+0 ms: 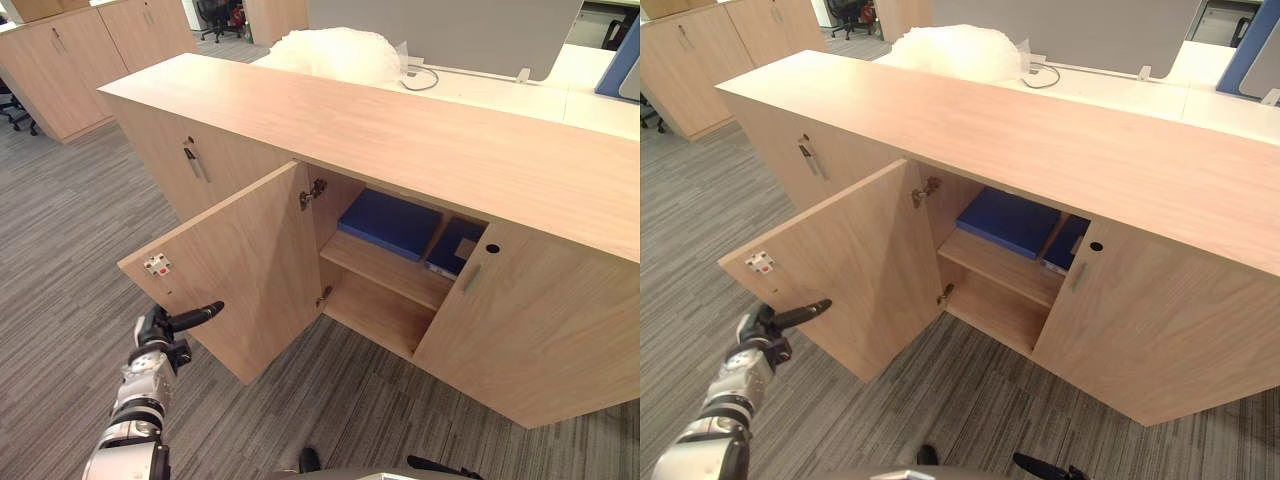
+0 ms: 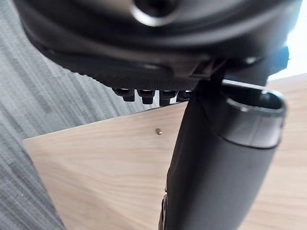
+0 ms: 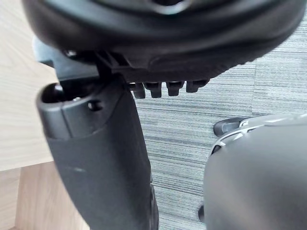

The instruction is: Walk over to the cabinet, pick up the folder, carry it to the office cabinet, place the folder inside the office cabinet, then close the office cabinet door

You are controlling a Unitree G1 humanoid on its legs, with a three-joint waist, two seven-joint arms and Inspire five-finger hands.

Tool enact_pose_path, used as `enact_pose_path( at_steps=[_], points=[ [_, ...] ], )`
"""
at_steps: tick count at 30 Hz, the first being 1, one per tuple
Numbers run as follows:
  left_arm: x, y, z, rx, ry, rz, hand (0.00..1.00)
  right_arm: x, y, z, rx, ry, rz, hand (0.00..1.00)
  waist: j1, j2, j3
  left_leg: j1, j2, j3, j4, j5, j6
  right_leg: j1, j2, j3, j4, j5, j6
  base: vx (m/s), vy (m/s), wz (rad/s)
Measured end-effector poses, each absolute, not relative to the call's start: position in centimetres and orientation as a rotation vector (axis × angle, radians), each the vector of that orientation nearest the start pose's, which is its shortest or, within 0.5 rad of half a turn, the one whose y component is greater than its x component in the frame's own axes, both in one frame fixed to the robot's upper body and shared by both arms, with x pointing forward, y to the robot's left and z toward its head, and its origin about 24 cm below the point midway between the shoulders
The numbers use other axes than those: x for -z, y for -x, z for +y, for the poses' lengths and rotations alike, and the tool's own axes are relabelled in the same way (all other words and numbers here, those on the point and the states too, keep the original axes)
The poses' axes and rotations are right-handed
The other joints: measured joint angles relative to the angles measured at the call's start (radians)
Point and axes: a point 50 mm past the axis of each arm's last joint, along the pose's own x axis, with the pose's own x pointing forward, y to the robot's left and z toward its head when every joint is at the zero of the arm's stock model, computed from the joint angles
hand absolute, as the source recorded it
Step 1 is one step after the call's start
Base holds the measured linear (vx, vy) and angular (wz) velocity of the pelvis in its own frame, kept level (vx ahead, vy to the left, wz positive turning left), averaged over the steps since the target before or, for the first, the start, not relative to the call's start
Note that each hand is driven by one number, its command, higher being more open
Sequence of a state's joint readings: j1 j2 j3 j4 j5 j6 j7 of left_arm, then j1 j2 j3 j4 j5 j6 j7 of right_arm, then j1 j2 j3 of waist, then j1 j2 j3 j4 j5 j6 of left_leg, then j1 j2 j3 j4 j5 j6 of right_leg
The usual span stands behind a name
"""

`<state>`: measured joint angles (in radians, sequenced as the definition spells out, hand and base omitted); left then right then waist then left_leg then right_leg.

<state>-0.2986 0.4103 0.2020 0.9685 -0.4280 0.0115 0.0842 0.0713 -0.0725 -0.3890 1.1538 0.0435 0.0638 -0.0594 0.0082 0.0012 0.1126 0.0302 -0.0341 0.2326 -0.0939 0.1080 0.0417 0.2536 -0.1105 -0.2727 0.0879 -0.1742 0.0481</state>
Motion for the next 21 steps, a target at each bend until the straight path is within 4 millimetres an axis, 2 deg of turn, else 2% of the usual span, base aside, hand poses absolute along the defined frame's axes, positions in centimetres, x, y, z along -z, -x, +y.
enact_pose_path(
  at_steps=[4, 7, 10, 15, 19, 21],
  points=[
    [5.1, -24.7, 30.4, -0.516, 0.130, 0.559, 1.00, 17.0, -6.0, -21.8, 0.471, -0.162, 1.257, 1.00, -0.003, -0.006, 0.001, 0.000, -0.001, -0.001, 0.000, 0.003, -0.001, 0.001, -0.001, -0.001, 0.001, -0.001, 0.002, -0.05, 0.014, 0.01],
    [5.4, -24.3, 28.7, -0.491, 0.162, 0.535, 1.00, 17.0, -5.7, -21.8, 0.468, -0.164, 1.271, 1.00, -0.001, -0.006, 0.001, -0.007, -0.013, -0.012, 0.000, 0.006, 0.002, 0.001, -0.011, -0.011, 0.001, -0.010, 0.017, -0.03, 0.011, 0.17],
    [5.4, -23.7, 26.3, -0.390, 0.123, 0.509, 1.00, 17.1, -5.2, -21.8, 0.472, -0.163, 1.285, 1.00, 0.001, -0.005, 0.002, -0.025, -0.027, -0.046, 0.000, 0.010, 0.007, -0.001, -0.017, -0.033, 0.002, -0.014, 0.022, -0.04, 0.025, 0.33],
    [4.7, -22.1, 22.6, -0.193, -0.039, 0.462, 1.00, 17.0, -5.2, -22.1, 0.456, -0.135, 1.287, 1.00, 0.037, -0.001, 0.003, -0.039, -0.039, -0.068, 0.000, 0.011, 0.008, -0.014, -0.027, -0.037, 0.021, -0.013, 0.026, -0.06, 0.069, 0.17],
    [3.6, -21.9, 21.0, -0.042, -0.205, 0.409, 1.00, 17.0, -5.6, -22.3, 0.429, -0.104, 1.278, 1.00, 0.044, 0.001, 0.003, -0.063, -0.043, -0.086, 0.000, 0.022, 0.011, -0.035, -0.028, -0.041, 0.040, -0.016, 0.031, -0.09, 0.063, 0.28],
    [3.3, -21.5, 20.2, 0.046, -0.287, 0.396, 1.00, 16.9, -5.8, -22.3, 0.413, -0.088, 1.275, 1.00, 0.050, 0.001, 0.003, -0.073, -0.050, -0.086, 0.000, 0.025, 0.008, -0.042, -0.035, -0.041, 0.040, -0.025, 0.044, -0.09, 0.049, 0.10]
  ],
)
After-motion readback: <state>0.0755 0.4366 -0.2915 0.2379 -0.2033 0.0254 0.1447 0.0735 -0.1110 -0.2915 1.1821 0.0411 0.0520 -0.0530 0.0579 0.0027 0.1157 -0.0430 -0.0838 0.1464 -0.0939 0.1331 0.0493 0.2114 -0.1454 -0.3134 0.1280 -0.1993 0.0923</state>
